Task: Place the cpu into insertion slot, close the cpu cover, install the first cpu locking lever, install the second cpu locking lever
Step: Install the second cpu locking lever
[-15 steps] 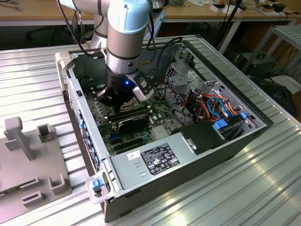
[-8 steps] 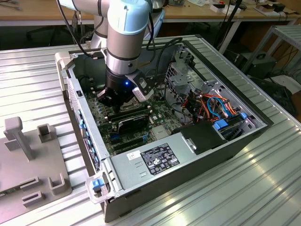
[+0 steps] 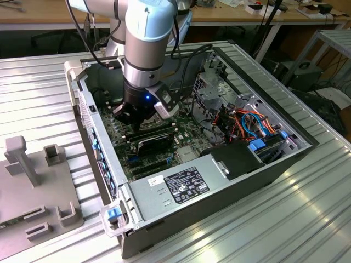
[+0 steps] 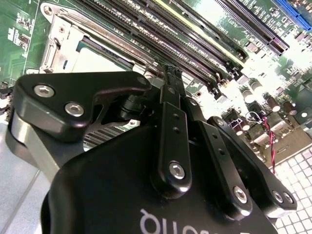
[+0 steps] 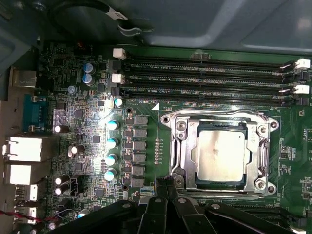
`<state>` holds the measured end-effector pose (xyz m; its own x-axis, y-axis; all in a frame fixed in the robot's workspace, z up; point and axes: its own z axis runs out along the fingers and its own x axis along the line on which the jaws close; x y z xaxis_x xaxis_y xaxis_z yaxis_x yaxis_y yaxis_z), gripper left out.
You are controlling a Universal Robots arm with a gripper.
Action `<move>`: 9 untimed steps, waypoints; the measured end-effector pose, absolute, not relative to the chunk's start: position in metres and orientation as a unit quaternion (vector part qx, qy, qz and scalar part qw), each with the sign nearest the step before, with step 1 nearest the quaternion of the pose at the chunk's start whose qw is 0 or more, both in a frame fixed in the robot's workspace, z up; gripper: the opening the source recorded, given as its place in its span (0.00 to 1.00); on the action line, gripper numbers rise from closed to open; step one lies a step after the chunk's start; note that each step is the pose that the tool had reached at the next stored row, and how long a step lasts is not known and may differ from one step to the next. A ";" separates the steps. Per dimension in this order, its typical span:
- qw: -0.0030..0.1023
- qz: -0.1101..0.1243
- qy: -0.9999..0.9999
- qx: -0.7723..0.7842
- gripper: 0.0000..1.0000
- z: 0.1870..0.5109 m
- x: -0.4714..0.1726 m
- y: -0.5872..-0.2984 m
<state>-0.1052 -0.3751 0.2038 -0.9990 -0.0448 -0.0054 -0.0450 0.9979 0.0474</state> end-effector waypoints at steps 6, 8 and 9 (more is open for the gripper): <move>0.002 0.025 0.999 -0.023 0.11 0.202 -0.105 -0.375; 0.002 0.026 0.999 -0.022 0.11 0.201 -0.105 -0.375; 0.002 0.026 0.999 -0.022 0.11 0.201 -0.105 -0.374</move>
